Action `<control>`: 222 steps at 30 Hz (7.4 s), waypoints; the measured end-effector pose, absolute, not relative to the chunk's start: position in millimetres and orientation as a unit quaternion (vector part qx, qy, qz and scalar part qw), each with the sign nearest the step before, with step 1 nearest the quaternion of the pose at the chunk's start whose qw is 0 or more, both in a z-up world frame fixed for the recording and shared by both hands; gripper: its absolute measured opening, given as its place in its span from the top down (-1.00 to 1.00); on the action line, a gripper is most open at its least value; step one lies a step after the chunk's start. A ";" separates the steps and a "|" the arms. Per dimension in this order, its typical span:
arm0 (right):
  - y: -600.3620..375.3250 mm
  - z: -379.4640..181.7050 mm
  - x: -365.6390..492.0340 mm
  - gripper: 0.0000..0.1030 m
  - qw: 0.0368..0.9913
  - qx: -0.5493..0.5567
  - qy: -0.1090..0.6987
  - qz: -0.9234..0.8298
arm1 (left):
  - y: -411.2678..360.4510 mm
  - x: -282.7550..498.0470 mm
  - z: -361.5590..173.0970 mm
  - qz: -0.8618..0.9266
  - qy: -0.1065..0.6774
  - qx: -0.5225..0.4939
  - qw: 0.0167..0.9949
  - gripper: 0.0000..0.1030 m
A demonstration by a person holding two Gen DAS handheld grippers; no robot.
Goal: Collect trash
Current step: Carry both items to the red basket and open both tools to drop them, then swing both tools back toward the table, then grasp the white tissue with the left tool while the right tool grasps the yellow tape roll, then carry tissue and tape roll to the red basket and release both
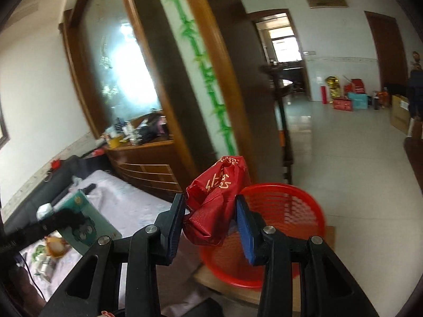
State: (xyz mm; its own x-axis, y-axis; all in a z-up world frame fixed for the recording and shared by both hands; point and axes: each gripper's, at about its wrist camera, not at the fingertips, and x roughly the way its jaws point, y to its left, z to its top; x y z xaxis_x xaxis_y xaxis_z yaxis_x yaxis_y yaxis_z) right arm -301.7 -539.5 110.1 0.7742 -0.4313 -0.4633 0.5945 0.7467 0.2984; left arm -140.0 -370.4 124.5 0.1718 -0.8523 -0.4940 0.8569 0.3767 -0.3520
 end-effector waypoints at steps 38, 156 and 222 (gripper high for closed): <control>-556.0 89.5 -298.6 -0.48 0.913 0.259 0.199 -0.244 | -342.5 -106.6 90.0 -0.453 0.330 0.008 0.828 -0.37; -356.8 111.1 -161.1 -0.34 0.951 0.220 0.213 0.042 | -133.7 -85.0 126.0 -0.304 0.288 -0.057 0.906 0.86; -620.1 66.6 -338.4 -0.36 0.870 0.344 0.199 -0.290 | -505.8 -143.1 20.4 -0.574 0.404 0.079 0.708 0.80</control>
State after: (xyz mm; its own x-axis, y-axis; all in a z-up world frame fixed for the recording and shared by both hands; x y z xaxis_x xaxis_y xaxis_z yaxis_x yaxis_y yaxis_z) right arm -338.4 -620.1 66.6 0.7518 -0.3682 -0.5470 0.6428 0.5942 0.4834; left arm -143.1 -505.8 20.4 0.0147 -0.7486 -0.6629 0.8768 0.3283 -0.3514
